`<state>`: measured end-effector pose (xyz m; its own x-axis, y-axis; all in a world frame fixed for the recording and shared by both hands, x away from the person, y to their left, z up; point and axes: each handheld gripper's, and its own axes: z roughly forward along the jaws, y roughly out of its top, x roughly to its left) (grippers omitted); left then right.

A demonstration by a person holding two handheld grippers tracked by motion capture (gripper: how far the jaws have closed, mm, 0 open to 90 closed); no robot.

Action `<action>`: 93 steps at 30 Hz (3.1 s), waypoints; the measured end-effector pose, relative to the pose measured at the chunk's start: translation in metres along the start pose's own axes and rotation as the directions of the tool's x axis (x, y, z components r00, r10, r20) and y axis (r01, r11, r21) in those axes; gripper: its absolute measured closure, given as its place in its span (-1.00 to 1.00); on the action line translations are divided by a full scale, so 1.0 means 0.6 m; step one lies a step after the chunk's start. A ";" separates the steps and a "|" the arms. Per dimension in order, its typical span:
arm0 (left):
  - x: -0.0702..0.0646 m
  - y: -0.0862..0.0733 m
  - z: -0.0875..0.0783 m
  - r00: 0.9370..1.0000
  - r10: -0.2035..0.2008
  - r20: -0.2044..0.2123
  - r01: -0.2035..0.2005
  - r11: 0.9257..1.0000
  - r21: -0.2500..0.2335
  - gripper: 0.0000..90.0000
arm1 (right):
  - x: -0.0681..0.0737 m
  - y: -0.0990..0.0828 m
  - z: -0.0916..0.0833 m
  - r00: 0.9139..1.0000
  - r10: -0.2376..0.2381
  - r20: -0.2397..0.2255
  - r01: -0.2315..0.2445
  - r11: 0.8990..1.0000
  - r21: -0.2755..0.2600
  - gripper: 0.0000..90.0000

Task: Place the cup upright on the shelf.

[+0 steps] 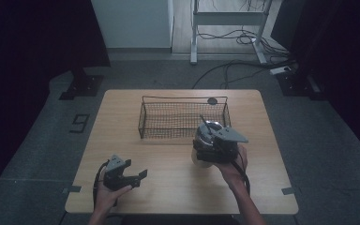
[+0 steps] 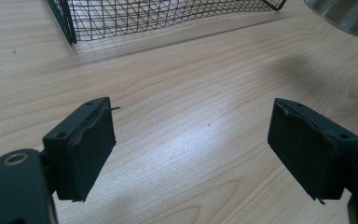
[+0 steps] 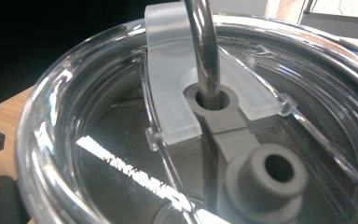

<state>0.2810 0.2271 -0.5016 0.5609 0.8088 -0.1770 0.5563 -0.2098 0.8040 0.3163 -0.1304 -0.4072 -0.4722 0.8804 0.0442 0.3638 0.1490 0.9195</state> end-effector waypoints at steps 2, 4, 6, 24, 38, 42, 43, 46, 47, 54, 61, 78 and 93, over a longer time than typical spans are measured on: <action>0.000 0.001 -0.001 1.000 0.002 0.003 -0.002 1.000 0.002 -0.66 | -0.001 0.004 0.002 1.000 0.000 0.005 0.000 1.000 0.002 -0.93; -0.001 0.001 -0.001 1.000 0.003 0.004 -0.003 1.000 0.002 -0.66 | -0.002 0.006 0.002 1.000 0.002 0.006 -0.002 1.000 0.003 -0.93; -0.003 0.002 0.000 1.000 0.005 0.008 -0.005 1.000 0.001 -0.66 | -0.007 0.011 0.004 1.000 0.016 0.008 -0.016 1.000 0.000 -0.93; -0.007 0.002 0.003 1.000 0.008 0.017 -0.009 1.000 0.011 -0.66 | -0.030 0.048 0.018 0.998 0.046 0.030 -0.045 0.999 -0.015 -0.93; -0.009 0.001 0.006 1.000 0.005 0.015 -0.005 1.000 0.015 -0.66 | -0.039 0.065 0.052 0.997 0.061 0.041 -0.060 0.998 -0.009 -0.93; -0.009 0.002 0.005 1.000 0.003 0.015 -0.003 1.000 0.015 -0.66 | -0.043 0.069 0.055 0.997 0.061 0.049 -0.061 0.998 -0.008 -0.93; -0.009 0.002 0.004 1.000 0.003 0.016 -0.004 1.000 0.015 -0.66 | -0.044 0.072 0.056 0.997 0.060 0.055 -0.060 0.998 -0.009 -0.93; -0.009 0.002 0.005 1.000 0.002 0.015 -0.003 1.000 0.017 -0.66 | -0.045 0.076 0.058 0.997 0.061 0.055 -0.061 0.998 -0.011 -0.93; -0.009 0.002 0.005 1.000 0.003 0.014 -0.003 1.000 0.018 -0.66 | -0.046 0.079 0.060 0.997 0.057 0.057 -0.057 0.998 -0.010 -0.93; -0.010 0.001 0.007 1.000 0.001 0.015 -0.002 1.000 0.020 -0.66 | -0.052 0.088 0.067 0.996 0.056 0.068 -0.056 0.998 -0.005 -0.93; -0.009 0.000 0.006 1.000 0.001 0.012 -0.001 1.000 0.021 -0.66 | -0.056 0.098 0.078 0.996 0.056 0.074 -0.056 0.998 -0.001 -0.93; -0.009 0.001 0.004 1.000 0.001 0.013 -0.001 1.000 0.017 -0.66 | -0.066 0.114 0.098 0.995 0.051 0.085 -0.051 0.999 -0.001 -0.93; -0.005 0.002 -0.001 1.000 -0.004 0.016 0.004 1.000 0.008 -0.66 | -0.083 0.133 0.127 0.993 0.054 0.109 -0.054 0.998 0.005 -0.93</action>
<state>0.2795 0.2246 -0.4999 0.5683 0.8007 -0.1898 0.5634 -0.2105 0.7989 0.4298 -0.1280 -0.3657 -0.3620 0.9308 0.0507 0.3932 0.1032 0.9136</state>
